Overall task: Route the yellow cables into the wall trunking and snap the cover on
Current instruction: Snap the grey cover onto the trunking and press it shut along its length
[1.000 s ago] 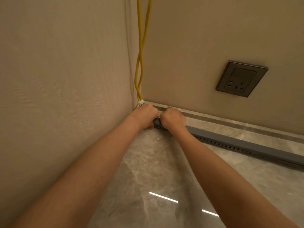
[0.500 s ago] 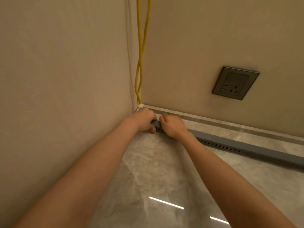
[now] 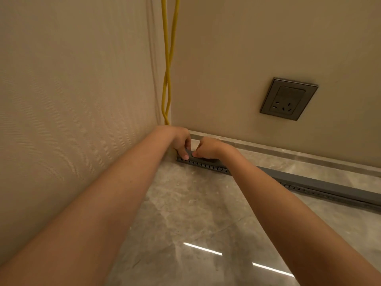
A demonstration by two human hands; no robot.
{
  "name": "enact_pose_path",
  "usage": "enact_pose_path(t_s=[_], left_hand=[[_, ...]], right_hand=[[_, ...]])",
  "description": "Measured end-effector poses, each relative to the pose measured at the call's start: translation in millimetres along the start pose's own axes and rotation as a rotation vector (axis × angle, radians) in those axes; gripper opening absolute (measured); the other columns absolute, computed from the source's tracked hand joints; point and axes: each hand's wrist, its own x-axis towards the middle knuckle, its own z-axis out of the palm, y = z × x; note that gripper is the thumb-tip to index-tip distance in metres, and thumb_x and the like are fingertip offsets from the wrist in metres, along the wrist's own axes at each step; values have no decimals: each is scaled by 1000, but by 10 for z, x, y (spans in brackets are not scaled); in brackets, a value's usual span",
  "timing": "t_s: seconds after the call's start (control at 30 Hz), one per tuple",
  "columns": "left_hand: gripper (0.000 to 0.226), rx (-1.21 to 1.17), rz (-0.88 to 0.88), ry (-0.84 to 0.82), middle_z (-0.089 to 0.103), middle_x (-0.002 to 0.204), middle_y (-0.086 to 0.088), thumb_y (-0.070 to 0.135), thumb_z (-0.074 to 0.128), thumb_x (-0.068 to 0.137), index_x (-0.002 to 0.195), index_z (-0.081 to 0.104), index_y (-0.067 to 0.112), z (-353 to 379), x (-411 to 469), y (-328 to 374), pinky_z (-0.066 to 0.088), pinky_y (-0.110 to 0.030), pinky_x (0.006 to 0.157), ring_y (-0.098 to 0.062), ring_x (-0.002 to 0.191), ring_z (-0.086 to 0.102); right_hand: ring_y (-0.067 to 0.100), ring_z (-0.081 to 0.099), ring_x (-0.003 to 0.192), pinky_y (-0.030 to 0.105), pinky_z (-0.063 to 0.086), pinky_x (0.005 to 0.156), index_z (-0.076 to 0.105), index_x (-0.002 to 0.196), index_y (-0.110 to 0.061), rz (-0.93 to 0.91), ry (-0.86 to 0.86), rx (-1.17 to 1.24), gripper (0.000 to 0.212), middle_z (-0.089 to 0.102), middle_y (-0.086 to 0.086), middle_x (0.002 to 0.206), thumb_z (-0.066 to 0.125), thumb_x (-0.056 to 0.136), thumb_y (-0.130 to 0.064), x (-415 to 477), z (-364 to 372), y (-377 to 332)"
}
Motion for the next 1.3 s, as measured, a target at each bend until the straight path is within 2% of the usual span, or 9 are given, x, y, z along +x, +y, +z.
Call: enact_pose_path(t_s=[0.17, 0.3, 0.4, 0.5, 0.73, 0.9, 1.03, 1.17, 1.3], left_hand=[[48, 150, 14, -129, 56, 123, -6, 31, 69, 83, 125, 55, 11, -42, 141, 62, 42, -38, 100, -27, 114, 53], [39, 158, 69, -118, 51, 102, -1, 27, 71, 82, 115, 58, 10, -19, 127, 37, 43, -36, 93, -19, 94, 48], [28, 141, 91, -85, 52, 98, 0, 26, 74, 79, 97, 55, 16, 14, 98, 13, 41, -31, 81, -18, 91, 48], [29, 126, 121, -38, 52, 95, 1, 25, 77, 76, 94, 56, 15, 36, 48, 7, 39, -28, 76, -18, 88, 48], [43, 147, 136, 63, 54, 93, 2, 23, 80, 72, 108, 62, 11, 42, -96, 41, 40, -28, 74, -17, 87, 49], [54, 68, 88, 30, 57, 128, -5, 25, 71, 82, 131, 51, 13, 124, -113, -2, 43, -32, 98, -23, 117, 54], [48, 103, 83, 16, 59, 128, -6, 25, 68, 85, 129, 55, 10, 127, -79, 20, 45, -34, 101, -23, 116, 55], [47, 189, 94, 16, 58, 126, -8, 25, 68, 84, 127, 54, 11, 176, -41, 35, 46, -37, 100, -25, 114, 55], [44, 225, 128, 36, 61, 121, -8, 23, 68, 82, 123, 56, 11, 197, -59, 35, 47, -39, 98, -26, 111, 57]], right_hand=[[30, 54, 115, 30, 38, 81, 55, 124, -5, -49, -32, -75, 37, 58, 15, 128, 46, 95, -27, 8, 20, -27], [28, 58, 110, 35, 45, 91, 63, 115, -4, -74, 31, 34, 38, 64, 13, 120, 55, 91, -32, -15, 42, 70], [27, 53, 120, 35, 40, 99, 56, 125, -4, -55, -40, 91, 46, 58, 11, 131, 51, 93, -37, -64, 59, 109], [27, 46, 128, 35, 36, 104, 45, 136, -5, -26, -109, 35, 53, 48, 11, 142, 47, 95, -39, -80, 49, 82], [30, 49, 124, 33, 40, 97, 48, 131, -3, -67, -21, -102, 44, 51, 16, 136, 44, 97, -30, -155, 152, -44], [30, 51, 120, 34, 42, 94, 50, 128, -1, -79, 31, -99, 41, 55, 17, 131, 45, 97, -26, -190, 175, -41], [30, 54, 116, 35, 44, 92, 56, 122, 0, -79, 84, -54, 37, 58, 17, 126, 48, 94, -24, -213, 196, -37], [33, 52, 115, 32, 39, 79, 46, 125, 1, -100, 123, -71, 38, 53, 19, 128, 46, 93, -19, -213, 291, -23], [34, 50, 113, 36, 39, 79, 41, 127, -1, -145, 152, -161, 39, 50, 19, 127, 46, 92, -19, -216, 363, -8]])
